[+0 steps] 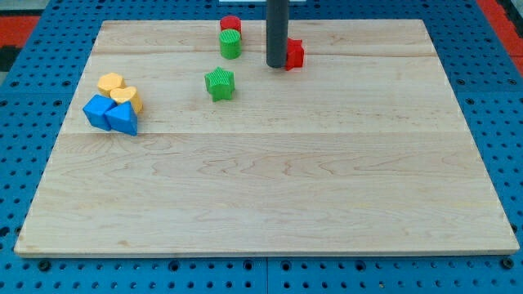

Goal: Drag the green star into group of yellow blocks

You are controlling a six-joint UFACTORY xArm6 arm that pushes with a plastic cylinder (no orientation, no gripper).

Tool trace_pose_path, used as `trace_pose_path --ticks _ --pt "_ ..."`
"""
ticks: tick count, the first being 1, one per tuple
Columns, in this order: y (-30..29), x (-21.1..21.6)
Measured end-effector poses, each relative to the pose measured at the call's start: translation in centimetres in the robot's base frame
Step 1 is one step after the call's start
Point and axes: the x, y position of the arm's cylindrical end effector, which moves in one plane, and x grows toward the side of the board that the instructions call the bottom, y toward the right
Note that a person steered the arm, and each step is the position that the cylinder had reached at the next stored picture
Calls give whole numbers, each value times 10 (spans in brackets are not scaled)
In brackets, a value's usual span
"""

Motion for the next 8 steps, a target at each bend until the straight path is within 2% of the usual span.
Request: trace_pose_path --ticks 1,2,3,4,8 --pt "0 34" --pt "-30 43" --pt "-85 39" --pt "-102 31" --pt "-120 41"
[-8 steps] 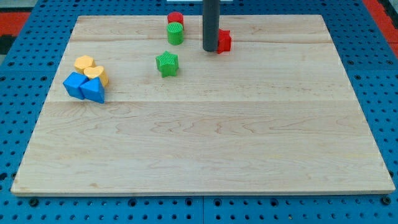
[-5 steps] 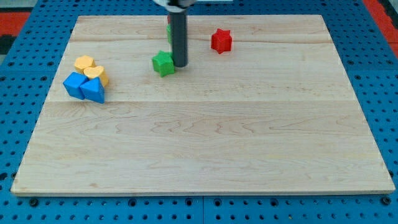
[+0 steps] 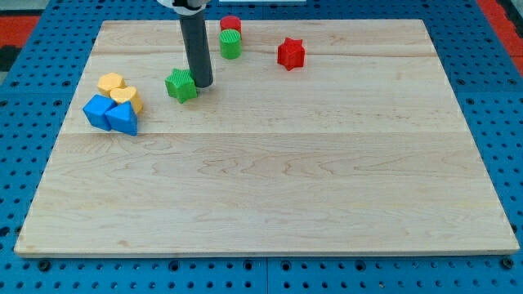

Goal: Drag the green star into group of yellow blocks

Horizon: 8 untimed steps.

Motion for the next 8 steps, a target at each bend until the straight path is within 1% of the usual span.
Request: trace_pose_path --ticks 1,3,4,5,6,7,8 --pt "-9 0" --pt "-61 0" --pt "-29 -6" --pt "77 -7" --pt "201 -7" --pt "283 -46" --pt "283 -94"
